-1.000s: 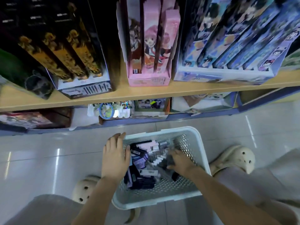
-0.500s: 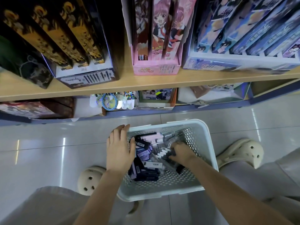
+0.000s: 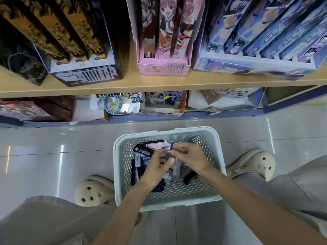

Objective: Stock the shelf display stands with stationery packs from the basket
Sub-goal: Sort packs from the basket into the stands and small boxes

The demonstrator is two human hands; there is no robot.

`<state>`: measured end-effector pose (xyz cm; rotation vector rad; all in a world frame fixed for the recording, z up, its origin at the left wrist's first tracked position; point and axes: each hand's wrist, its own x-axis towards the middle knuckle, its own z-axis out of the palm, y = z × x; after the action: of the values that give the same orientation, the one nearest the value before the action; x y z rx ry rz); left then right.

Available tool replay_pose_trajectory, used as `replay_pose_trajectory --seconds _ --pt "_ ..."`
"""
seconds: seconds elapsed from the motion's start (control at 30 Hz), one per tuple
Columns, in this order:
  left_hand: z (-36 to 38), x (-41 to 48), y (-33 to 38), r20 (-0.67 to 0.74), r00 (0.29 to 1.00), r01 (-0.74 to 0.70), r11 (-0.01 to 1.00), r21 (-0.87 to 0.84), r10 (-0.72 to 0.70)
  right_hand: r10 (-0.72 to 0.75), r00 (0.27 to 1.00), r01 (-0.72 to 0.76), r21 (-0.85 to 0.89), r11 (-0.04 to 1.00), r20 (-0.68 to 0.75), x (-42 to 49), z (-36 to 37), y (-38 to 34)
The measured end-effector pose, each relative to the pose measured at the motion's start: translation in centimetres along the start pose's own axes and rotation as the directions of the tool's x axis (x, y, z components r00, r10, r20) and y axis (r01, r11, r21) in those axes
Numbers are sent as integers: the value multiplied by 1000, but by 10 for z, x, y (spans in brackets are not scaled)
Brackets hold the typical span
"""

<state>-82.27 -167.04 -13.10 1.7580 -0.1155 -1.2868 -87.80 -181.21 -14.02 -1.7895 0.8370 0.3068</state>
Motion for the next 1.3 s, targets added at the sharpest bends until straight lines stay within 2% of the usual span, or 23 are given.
replay_pose_trajectory --seconds 0.1,0.2,0.33,0.43,0.5,0.67,0.87,0.97,1.2,1.3 --pt "1 -1 0 98 994 -49 998 28 46 113 993 -118 176 977 41 -5 7 -12" --pt "0 -5 3 95 995 -1 1000 -17 2 155 983 -171 204 964 95 -9 16 -19" --pt "-10 -8 -2 88 994 76 988 -135 -64 79 983 -95 87 992 168 -10 24 -22" --pt "-16 -11 -5 68 991 128 981 -147 -120 9 996 -6 -37 999 84 -4 18 -12" --pt "-19 -11 -9 33 989 150 975 -164 -146 10 998 1 -157 988 66 4 10 5" --pt "-23 -10 -13 -78 979 166 956 -241 -189 181 954 -67 -422 904 238 13 5 48" --pt "-25 -11 -10 -162 977 85 949 -303 -139 71 955 126 -610 782 289 17 13 56" --pt "-25 -11 -10 -169 977 71 950 -304 -127 79 952 140 -651 746 296 22 20 55" --pt "-23 -10 -13 -203 969 71 950 -304 -138 105 956 95 -627 773 273 29 24 53" --pt "-20 -10 -12 -223 965 67 950 -305 -140 76 957 135 -663 737 279 26 26 56"
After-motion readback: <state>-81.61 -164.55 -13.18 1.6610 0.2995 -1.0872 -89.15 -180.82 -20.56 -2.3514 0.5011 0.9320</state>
